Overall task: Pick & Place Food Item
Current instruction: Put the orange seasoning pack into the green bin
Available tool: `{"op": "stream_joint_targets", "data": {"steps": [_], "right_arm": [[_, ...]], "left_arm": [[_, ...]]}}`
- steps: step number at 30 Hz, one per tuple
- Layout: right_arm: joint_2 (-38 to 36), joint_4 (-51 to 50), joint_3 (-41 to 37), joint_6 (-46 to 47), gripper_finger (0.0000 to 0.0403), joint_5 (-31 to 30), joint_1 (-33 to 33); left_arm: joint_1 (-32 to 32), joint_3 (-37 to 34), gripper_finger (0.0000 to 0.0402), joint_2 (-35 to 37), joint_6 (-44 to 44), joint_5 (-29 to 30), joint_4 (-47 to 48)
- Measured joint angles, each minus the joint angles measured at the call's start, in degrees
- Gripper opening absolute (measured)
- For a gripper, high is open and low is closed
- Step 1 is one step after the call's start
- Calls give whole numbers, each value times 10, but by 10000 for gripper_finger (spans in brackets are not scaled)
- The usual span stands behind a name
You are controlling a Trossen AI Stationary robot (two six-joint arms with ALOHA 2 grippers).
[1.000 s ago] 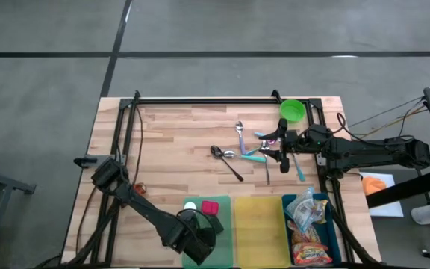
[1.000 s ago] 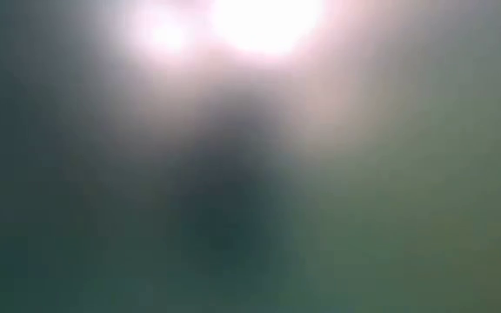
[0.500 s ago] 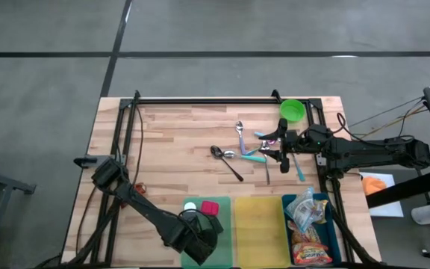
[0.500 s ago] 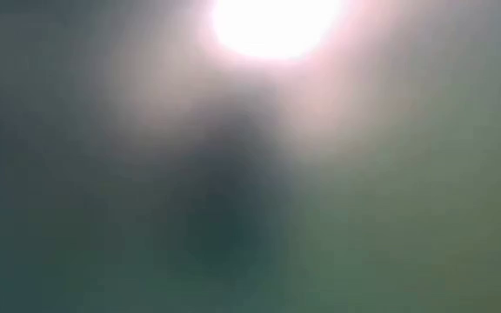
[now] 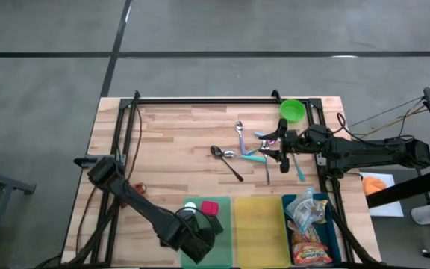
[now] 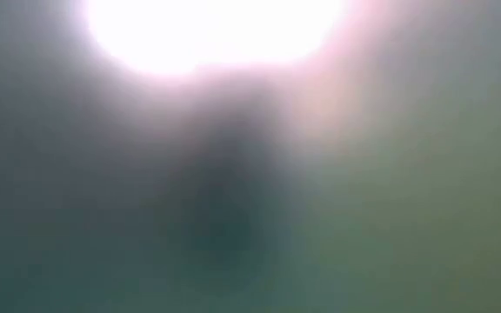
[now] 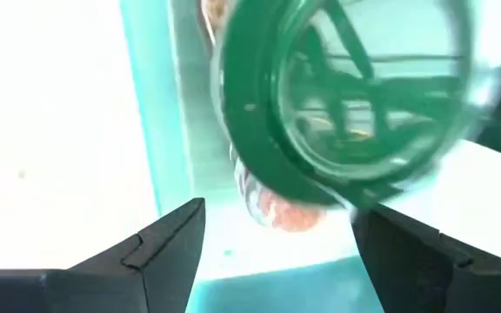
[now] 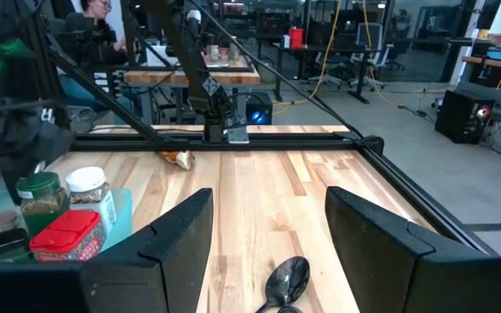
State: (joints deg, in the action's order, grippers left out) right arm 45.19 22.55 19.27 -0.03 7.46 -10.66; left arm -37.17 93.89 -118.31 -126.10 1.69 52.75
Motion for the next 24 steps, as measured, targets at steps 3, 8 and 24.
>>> {"op": "stream_joint_targets", "data": {"steps": [3, 8, 24], "right_arm": [[0, 0, 0, 0, 221, 0, 0], [0, 0, 0, 0, 221, 0, 0], [0, 0, 0, 0, 221, 0, 0]], "left_arm": [[0, 10, 290, 18, 0, -2, 30], [-1, 25, 290, 46, 0, 2, 92], [-32, 26, 290, 96, -93, 8, 286]]}}
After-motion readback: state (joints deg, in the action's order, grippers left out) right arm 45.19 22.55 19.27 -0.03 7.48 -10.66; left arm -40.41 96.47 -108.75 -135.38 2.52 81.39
